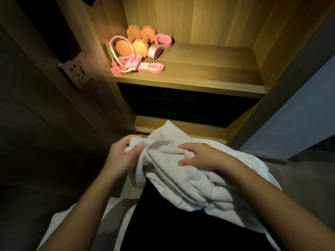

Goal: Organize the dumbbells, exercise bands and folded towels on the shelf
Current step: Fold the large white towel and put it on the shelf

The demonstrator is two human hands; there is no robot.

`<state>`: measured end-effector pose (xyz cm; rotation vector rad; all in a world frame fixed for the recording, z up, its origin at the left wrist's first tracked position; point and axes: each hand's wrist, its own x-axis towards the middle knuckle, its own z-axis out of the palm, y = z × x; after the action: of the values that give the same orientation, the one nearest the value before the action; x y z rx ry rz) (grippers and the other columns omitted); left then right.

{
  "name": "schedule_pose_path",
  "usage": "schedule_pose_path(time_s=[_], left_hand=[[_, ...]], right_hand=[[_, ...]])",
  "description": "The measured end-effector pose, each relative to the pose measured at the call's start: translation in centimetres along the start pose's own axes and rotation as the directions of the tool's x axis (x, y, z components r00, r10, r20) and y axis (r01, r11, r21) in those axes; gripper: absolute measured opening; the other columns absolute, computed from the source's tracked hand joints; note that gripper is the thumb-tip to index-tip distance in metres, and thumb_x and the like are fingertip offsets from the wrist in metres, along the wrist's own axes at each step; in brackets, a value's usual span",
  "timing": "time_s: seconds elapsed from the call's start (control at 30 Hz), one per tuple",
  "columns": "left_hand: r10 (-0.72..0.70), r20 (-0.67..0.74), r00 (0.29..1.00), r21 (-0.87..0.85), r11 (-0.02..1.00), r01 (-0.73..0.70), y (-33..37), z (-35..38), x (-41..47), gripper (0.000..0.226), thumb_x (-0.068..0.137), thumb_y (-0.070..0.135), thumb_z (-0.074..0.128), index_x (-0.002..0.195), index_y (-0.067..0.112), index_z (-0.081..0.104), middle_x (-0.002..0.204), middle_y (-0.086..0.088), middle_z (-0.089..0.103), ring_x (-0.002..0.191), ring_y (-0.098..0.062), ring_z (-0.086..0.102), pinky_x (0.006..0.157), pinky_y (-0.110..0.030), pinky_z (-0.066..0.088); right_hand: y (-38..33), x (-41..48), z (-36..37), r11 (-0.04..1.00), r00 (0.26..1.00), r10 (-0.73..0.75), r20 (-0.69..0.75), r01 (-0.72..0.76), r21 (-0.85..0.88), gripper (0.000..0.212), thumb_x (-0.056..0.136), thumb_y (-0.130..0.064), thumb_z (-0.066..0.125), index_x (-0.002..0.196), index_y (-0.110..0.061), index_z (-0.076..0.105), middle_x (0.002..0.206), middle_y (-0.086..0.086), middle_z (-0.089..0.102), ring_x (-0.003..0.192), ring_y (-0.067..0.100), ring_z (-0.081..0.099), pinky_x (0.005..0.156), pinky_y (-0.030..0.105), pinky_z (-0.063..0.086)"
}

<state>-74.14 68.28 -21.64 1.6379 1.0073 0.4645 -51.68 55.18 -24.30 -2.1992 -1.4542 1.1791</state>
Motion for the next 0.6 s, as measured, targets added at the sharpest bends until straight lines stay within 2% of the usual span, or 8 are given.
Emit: schedule_pose_path(time_s=[0.07,0.1,0.17,0.23,0.33,0.43,0.5,0.6], left_hand=[[0.044,-0.056,0.997,0.268,0.963,-0.027,-0.5,0.4,0.4,0.024,0.091,0.017,0.065,0.113,0.024,0.062,0.111,0.011,0.060,0.107,-0.012,0.057,0.093,-0.038,0.051],[0.163,-0.113,0.980,0.457,0.884,-0.094,-0.9,0.7,0.4,0.027,0.088,0.017,0.068,0.113,0.024,0.061,0.111,0.012,0.056,0.107,-0.011,0.054,0.093,-0.036,0.048],[0.423,-0.056,0.904,0.710,0.654,-0.262,-1.7,1.4,-0.1,0.020,0.084,0.016,0.071,0.102,0.021,0.064,0.102,0.007,0.058,0.095,-0.013,0.053,0.083,-0.033,0.044],[0.489,0.041,0.871,0.771,0.540,-0.339,-2.4,2.0,-0.9,0.010,0.085,0.022,0.069,0.094,0.021,0.065,0.089,0.007,0.060,0.082,-0.013,0.055,0.072,-0.030,0.042],[0.328,-0.014,0.945,0.774,0.601,-0.197,-3.1,2.9,-1.5,0.023,0.088,0.040,0.061,0.102,0.022,0.064,0.092,0.008,0.062,0.084,-0.012,0.056,0.074,-0.032,0.044],[0.236,-0.086,0.968,0.831,0.553,-0.062,-2.9,2.5,-0.9,0.012,0.091,0.032,0.057,0.098,0.024,0.061,0.084,0.010,0.057,0.078,-0.009,0.052,0.077,-0.030,0.038],[0.243,-0.125,0.962,0.851,0.524,-0.022,-2.1,1.5,-0.4,0.006,0.092,0.026,0.056,0.096,0.024,0.061,0.077,0.011,0.054,0.074,-0.009,0.051,0.078,-0.031,0.034],[0.296,-0.168,0.940,0.862,0.506,-0.005,-0.7,-0.5,0.6,0.011,0.094,0.022,0.055,0.103,0.023,0.061,0.075,0.010,0.053,0.076,-0.012,0.051,0.080,-0.033,0.031]], right_hand=[[-0.2,0.1,0.1,1.000,1.000,0.001,-0.007,-0.001,0.008,0.063,0.081,-0.056,0.066,0.138,-0.042,0.043,0.141,-0.009,0.049,0.117,0.010,0.053,0.093,0.027,0.043],[-0.1,0.2,0.2,1.000,1.000,0.004,-0.012,-0.004,0.017,0.062,0.081,-0.056,0.067,0.137,-0.042,0.044,0.141,-0.009,0.049,0.116,0.010,0.053,0.093,0.028,0.043],[0.0,0.0,0.4,0.999,1.000,0.016,-0.017,-0.015,0.032,0.062,0.080,-0.055,0.067,0.137,-0.043,0.044,0.141,-0.008,0.048,0.116,0.010,0.052,0.095,0.029,0.044],[0.1,-0.1,0.5,0.999,0.999,0.027,-0.025,-0.026,0.043,0.062,0.080,-0.056,0.067,0.136,-0.045,0.044,0.141,-0.008,0.048,0.113,0.010,0.053,0.096,0.031,0.045],[0.2,-0.1,0.8,0.999,0.999,0.026,-0.025,-0.025,0.031,0.063,0.080,-0.056,0.067,0.137,-0.045,0.043,0.142,-0.008,0.048,0.116,0.010,0.054,0.098,0.032,0.044],[0.0,0.0,1.0,0.999,0.999,0.033,-0.024,-0.032,0.014,0.065,0.080,-0.056,0.067,0.138,-0.045,0.042,0.144,-0.006,0.047,0.126,0.013,0.048,0.102,0.033,0.041],[-0.1,0.1,1.0,0.999,0.999,0.038,-0.031,-0.037,0.015,0.065,0.080,-0.056,0.068,0.139,-0.045,0.042,0.145,-0.007,0.046,0.127,0.013,0.048,0.103,0.034,0.041],[-0.2,0.0,1.0,0.999,0.999,0.035,-0.033,-0.034,0.017,0.063,0.080,-0.054,0.068,0.137,-0.044,0.044,0.138,-0.011,0.051,0.123,0.013,0.052,0.101,0.035,0.044]])
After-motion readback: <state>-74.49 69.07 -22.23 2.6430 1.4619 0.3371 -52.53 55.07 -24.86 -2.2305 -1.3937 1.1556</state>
